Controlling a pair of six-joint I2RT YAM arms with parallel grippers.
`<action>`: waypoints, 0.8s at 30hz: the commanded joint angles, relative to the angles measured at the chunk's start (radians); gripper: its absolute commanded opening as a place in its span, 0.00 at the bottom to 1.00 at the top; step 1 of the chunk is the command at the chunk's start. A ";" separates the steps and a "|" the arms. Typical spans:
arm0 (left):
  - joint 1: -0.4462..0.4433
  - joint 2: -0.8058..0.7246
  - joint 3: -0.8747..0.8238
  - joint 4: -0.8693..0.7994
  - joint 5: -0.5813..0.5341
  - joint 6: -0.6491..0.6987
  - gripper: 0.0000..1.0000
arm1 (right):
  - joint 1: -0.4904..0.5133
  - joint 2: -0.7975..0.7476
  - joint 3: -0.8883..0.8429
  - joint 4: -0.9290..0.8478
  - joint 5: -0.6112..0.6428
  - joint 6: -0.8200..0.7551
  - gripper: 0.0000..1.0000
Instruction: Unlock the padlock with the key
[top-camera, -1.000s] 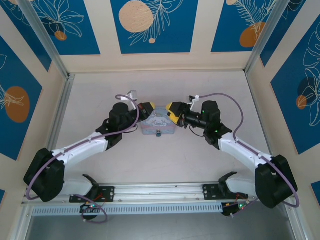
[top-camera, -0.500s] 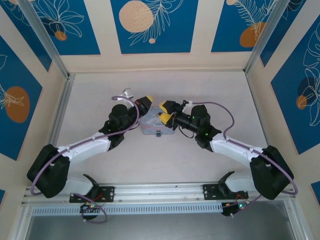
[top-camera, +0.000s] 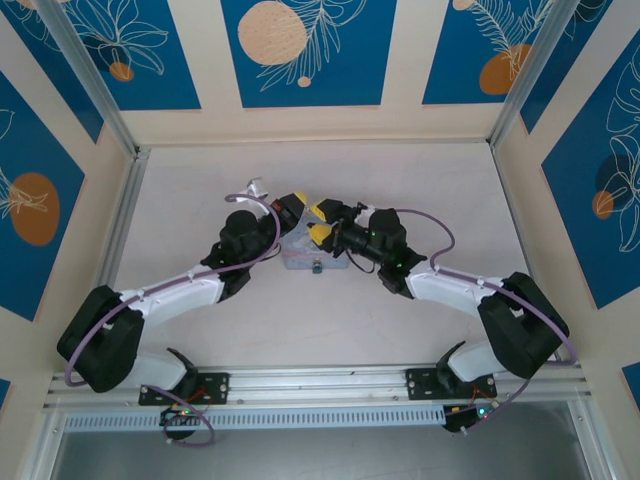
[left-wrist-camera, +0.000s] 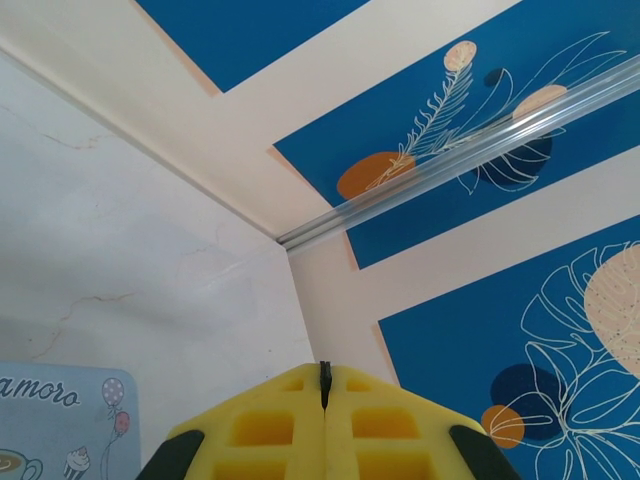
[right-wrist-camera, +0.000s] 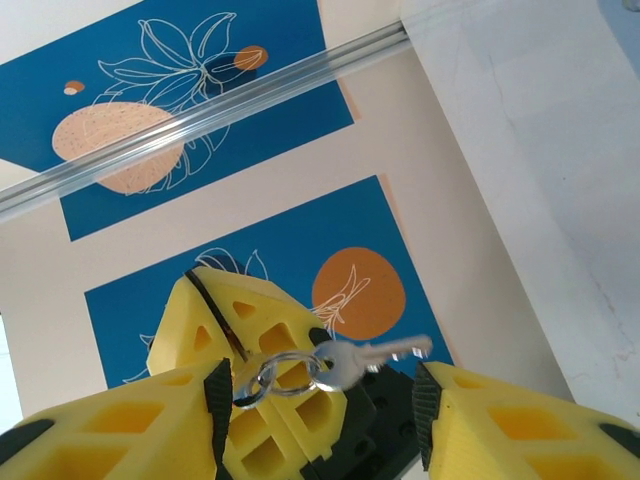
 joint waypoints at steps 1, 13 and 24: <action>-0.010 -0.006 -0.013 0.036 -0.014 0.002 0.00 | 0.011 0.017 0.051 0.052 0.026 0.020 0.52; -0.012 -0.017 -0.021 0.030 -0.014 0.004 0.00 | 0.017 0.042 0.053 0.072 0.037 0.030 0.28; -0.015 -0.025 -0.021 0.029 -0.016 0.005 0.00 | 0.015 0.038 0.025 0.081 0.059 0.034 0.24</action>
